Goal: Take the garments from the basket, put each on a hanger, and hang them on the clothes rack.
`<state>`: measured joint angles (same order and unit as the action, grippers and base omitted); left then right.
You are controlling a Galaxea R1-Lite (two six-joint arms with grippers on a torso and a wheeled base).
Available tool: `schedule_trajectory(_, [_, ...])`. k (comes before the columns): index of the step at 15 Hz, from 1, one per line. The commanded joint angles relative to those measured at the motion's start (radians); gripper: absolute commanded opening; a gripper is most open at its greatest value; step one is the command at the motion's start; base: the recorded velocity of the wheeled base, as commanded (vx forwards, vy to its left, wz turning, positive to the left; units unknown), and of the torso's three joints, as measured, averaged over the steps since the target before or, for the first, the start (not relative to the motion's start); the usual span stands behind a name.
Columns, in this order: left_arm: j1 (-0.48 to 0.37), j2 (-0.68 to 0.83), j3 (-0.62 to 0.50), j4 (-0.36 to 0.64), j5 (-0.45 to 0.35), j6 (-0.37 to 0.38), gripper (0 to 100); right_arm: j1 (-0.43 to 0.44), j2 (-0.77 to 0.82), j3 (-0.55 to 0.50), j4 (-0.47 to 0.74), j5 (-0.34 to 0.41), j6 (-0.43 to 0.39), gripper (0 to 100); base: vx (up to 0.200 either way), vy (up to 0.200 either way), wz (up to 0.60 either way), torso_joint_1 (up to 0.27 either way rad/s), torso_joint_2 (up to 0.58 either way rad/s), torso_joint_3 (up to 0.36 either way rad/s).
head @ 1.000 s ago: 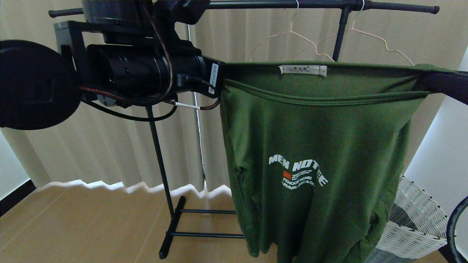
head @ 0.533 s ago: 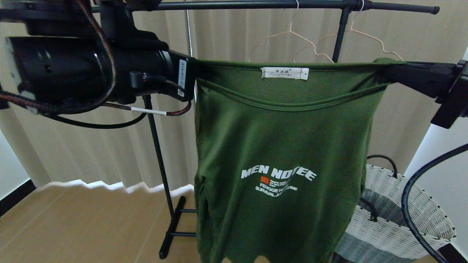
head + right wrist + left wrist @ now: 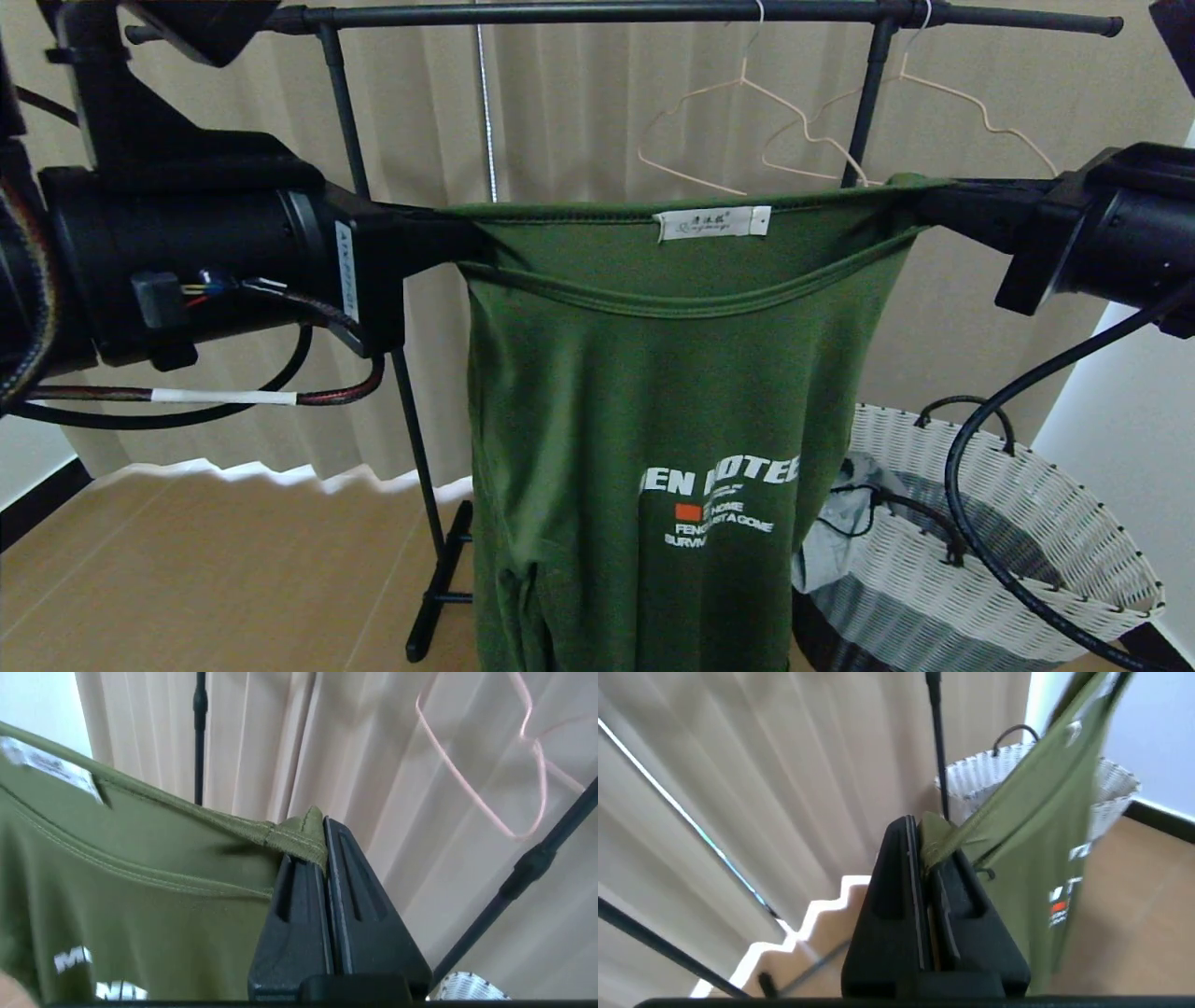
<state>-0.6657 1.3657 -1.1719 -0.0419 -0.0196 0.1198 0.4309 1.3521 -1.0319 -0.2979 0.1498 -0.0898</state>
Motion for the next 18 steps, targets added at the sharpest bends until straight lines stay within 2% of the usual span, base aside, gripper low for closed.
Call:
schedule_trajectory(1, [-0.006,-0.013,0.009,-0.001,0.000,-0.008,0,0.000,0.005,-0.004,0.000,0.001,-0.001,0,0.000,0.000,0.00,0.000,0.00,0.000])
schedule_trajectory(5, [-0.005,-0.008,0.055,0.000,0.001,-0.008,0,0.000,0.007,0.006,0.000,0.001,-0.002,0,0.000,0.000,0.00,0.000,0.00,0.000])
schedule_trajectory(13, [-0.005,-0.007,0.048,0.000,0.003,0.004,0,0.000,-0.002,0.021,0.023,0.001,-0.002,0,0.000,0.000,0.00,0.000,0.00,0.000])
schedule_trajectory(14, [-0.005,-0.007,0.046,0.000,0.003,0.006,0,0.000,-0.007,0.024,0.045,0.001,-0.002,100,0.000,0.000,0.00,0.000,0.00,0.000])
schedule_trajectory(18, [0.002,-0.002,0.048,-0.001,0.009,0.004,0,0.002,-0.042,0.067,0.031,0.002,-0.001,100,0.000,0.000,0.00,0.000,0.00,0.000])
